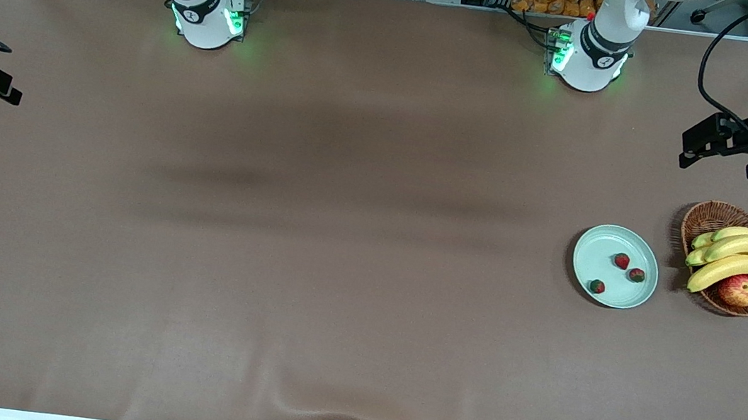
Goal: Collect all strawberries into plate
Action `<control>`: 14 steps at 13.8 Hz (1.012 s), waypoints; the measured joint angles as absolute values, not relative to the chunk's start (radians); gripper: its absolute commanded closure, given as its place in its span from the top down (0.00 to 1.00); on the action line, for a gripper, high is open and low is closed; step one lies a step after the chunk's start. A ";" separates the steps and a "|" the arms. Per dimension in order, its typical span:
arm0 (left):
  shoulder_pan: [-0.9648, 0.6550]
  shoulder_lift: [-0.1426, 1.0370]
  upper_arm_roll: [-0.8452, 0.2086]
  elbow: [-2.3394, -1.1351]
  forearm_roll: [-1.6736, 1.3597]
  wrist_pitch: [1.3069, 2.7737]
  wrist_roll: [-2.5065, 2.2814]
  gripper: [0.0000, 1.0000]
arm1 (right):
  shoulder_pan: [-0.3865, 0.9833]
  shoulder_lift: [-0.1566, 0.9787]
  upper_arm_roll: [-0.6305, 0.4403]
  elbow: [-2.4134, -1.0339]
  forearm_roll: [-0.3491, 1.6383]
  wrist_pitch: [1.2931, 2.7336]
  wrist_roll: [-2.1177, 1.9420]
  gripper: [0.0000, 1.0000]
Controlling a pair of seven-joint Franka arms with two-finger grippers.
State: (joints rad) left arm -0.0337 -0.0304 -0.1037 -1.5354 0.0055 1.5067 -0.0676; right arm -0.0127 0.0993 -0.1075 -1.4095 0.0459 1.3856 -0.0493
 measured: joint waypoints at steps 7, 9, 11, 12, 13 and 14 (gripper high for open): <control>-0.096 -0.031 -0.075 -1.531 0.005 1.507 -0.040 1.00 | -0.013 0.103 -0.108 -1.410 0.045 1.393 -0.049 1.00; -0.096 -0.034 -0.068 -1.525 0.005 1.506 0.012 1.00 | -0.013 0.103 -0.107 -1.410 0.045 1.394 -0.049 1.00; -0.096 -0.042 -0.065 -1.524 0.005 1.503 0.034 1.00 | -0.013 0.103 -0.105 -1.409 0.045 1.394 -0.049 1.00; -0.096 -0.046 -0.065 -1.524 0.005 1.495 0.037 1.00 | -0.013 0.103 -0.104 -1.409 0.045 1.393 -0.049 1.00; -0.096 -0.048 -0.065 -1.524 0.005 1.487 0.037 1.00 | -0.013 0.102 -0.102 -1.408 0.046 1.393 -0.049 1.00; -0.096 -0.049 -0.065 -1.524 0.005 1.484 0.037 1.00 | -0.012 0.100 -0.100 -1.406 0.046 1.393 -0.049 1.00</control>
